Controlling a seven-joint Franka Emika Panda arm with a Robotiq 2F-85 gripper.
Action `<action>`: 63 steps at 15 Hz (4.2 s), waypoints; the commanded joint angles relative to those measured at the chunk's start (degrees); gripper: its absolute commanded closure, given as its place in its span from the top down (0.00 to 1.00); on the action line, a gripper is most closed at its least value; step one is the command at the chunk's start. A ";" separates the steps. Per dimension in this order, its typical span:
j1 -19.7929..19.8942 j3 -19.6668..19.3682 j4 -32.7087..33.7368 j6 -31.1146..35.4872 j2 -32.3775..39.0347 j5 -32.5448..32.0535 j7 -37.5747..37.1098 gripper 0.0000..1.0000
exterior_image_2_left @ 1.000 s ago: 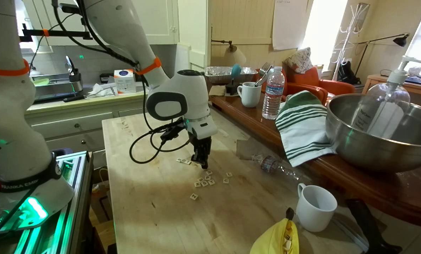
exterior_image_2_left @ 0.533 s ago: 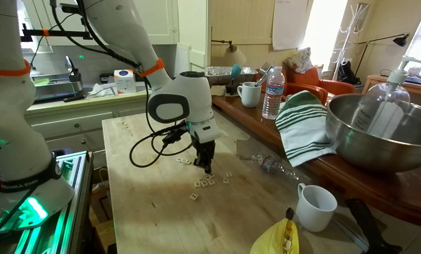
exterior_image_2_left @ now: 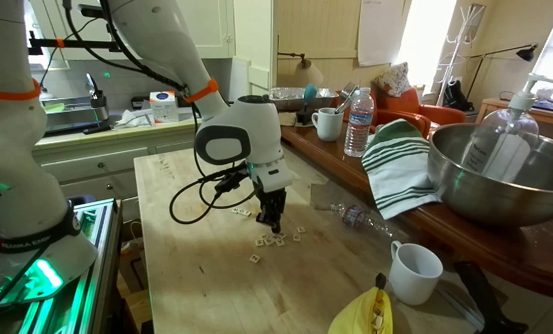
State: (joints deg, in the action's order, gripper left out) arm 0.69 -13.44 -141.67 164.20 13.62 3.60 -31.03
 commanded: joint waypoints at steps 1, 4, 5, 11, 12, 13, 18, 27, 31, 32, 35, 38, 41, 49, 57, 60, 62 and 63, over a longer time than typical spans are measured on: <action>-0.08 1.28 -1.73 -0.87 -3.13 1.03 2.20 0.00; -0.52 2.02 -3.19 -0.57 -5.79 0.17 2.68 0.00; -0.43 2.62 -3.65 -0.96 -6.69 0.28 3.26 0.00; -0.11 5.74 -6.61 -2.37 -10.74 -0.48 6.87 0.00; -0.11 6.16 -7.11 -2.65 -11.24 -0.82 7.38 0.00; -0.09 6.59 -7.48 -3.08 -11.66 -1.08 8.03 0.00; -0.04 8.20 -8.73 -5.20 -13.11 -3.42 8.94 0.00; 0.24 9.20 -8.64 -6.49 -11.98 -7.27 10.01 0.00; 0.41 8.98 -8.95 -6.69 -11.26 -8.62 10.52 0.00; 0.44 8.90 -8.98 -6.62 -11.05 -9.06 10.39 0.00; 0.53 8.82 -8.87 -5.89 -10.11 -9.51 10.85 0.00; 0.40 8.86 -8.62 -5.43 -8.93 -9.29 11.34 0.00; 0.20 8.53 -8.28 -4.79 -7.46 -10.02 10.74 0.00; -0.44 7.28 -6.26 -3.99 -3.75 -10.97 9.49 0.00; -0.44 7.01 -5.19 -4.37 -4.53 -9.82 10.60 0.00; -0.41 7.23 -4.86 -4.28 -4.75 -9.45 11.02 0.00; -0.41 7.32 -4.53 -4.46 -4.36 -9.27 11.07 0.00; -0.42 7.41 -4.46 -4.43 -4.23 -9.15 11.11 0.00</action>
State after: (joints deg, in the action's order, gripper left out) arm 0.66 -5.95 -146.57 159.27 8.68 -5.96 -20.66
